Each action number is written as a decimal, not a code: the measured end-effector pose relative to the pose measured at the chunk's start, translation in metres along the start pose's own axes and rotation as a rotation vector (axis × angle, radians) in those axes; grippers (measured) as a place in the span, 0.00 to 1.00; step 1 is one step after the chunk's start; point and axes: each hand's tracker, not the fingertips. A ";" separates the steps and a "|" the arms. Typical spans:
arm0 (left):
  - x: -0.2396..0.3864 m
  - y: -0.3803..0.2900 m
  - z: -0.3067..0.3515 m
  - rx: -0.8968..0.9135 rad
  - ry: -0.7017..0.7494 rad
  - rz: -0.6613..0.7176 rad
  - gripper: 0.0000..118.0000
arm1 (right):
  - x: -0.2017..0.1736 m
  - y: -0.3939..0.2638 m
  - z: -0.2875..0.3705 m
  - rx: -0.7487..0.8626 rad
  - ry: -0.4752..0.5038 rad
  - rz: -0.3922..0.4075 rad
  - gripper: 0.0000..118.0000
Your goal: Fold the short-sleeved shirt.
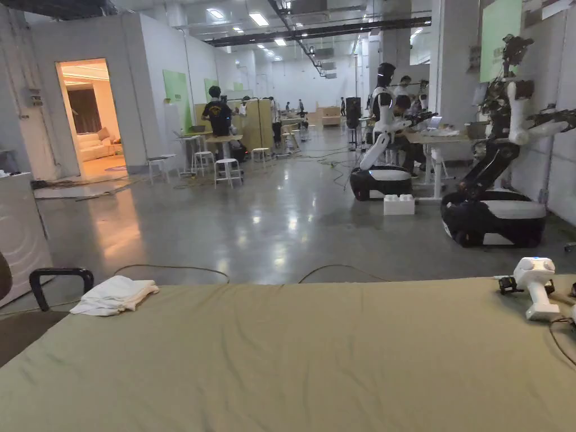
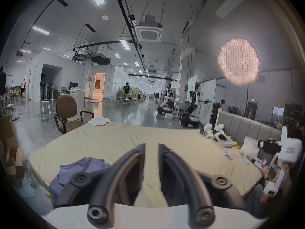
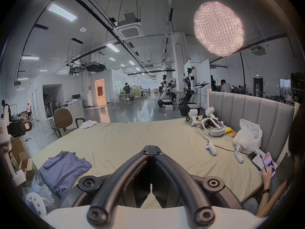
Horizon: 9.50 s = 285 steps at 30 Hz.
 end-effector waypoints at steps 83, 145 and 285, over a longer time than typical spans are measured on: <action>0.097 0.027 -0.060 0.033 -0.306 -0.144 0.89 | 0.015 0.003 0.034 -0.063 0.039 -0.050 0.00; -0.035 -0.226 -0.339 -0.871 0.100 0.180 0.09 | 0.048 -0.044 0.004 -0.365 -0.086 -0.111 0.00; -0.042 -0.043 -0.010 -0.114 -0.004 -0.017 0.86 | 0.079 -0.049 0.002 -0.210 0.004 -0.120 0.59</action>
